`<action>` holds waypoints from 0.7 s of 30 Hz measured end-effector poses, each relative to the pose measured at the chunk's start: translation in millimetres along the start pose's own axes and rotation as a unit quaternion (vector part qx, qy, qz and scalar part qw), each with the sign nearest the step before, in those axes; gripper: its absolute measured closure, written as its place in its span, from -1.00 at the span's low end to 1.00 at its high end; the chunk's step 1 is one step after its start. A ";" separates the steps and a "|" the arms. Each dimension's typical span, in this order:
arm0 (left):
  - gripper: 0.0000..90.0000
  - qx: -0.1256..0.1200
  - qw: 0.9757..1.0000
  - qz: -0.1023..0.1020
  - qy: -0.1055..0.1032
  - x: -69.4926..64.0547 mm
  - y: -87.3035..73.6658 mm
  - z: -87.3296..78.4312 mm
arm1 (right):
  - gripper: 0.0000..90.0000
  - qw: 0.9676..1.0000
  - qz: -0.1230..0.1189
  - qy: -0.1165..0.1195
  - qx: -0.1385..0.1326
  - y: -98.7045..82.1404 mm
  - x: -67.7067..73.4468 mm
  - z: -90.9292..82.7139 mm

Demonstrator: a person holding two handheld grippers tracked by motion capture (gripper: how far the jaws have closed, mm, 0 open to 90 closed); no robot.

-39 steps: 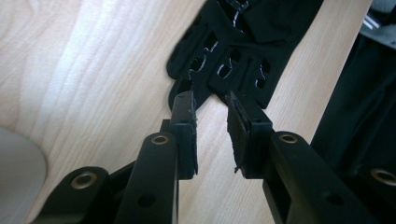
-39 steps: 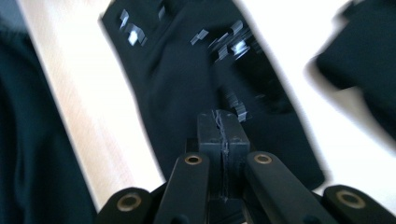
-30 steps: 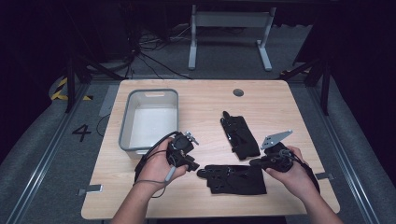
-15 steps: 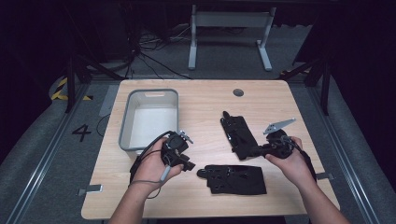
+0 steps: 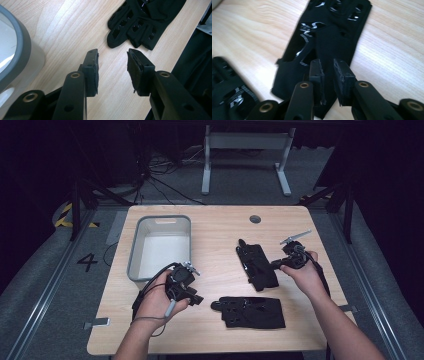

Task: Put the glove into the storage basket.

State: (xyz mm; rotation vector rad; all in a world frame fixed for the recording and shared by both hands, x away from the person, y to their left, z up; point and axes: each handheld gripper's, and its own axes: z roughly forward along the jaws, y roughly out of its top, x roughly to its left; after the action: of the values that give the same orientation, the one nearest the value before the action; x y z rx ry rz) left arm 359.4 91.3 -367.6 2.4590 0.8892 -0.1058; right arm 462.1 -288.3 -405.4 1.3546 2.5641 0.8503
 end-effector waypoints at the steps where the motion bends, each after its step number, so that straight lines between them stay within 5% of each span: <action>1: 0.37 0.001 1.000 -0.001 0.001 0.3 -0.3 -0.4 | 0.71 1.000 0.000 0.000 0.000 0.0 0.0 0.0; 13: 0.35 -0.001 1.000 -0.002 0.000 2.7 -1.7 -1.1 | 0.58 0.999 0.041 -0.023 0.027 7.8 -17.7 28.4; 21: 0.35 -0.001 1.000 0.001 -0.002 2.1 -0.3 -1.2 | 0.59 0.998 0.026 -0.036 0.041 8.5 -12.9 36.5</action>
State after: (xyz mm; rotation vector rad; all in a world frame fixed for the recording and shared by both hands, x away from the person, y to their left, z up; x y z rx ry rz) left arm 360.8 93.3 -367.2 2.4579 0.8844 -0.1083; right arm 488.8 -279.4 -433.2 1.4517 2.5457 0.6956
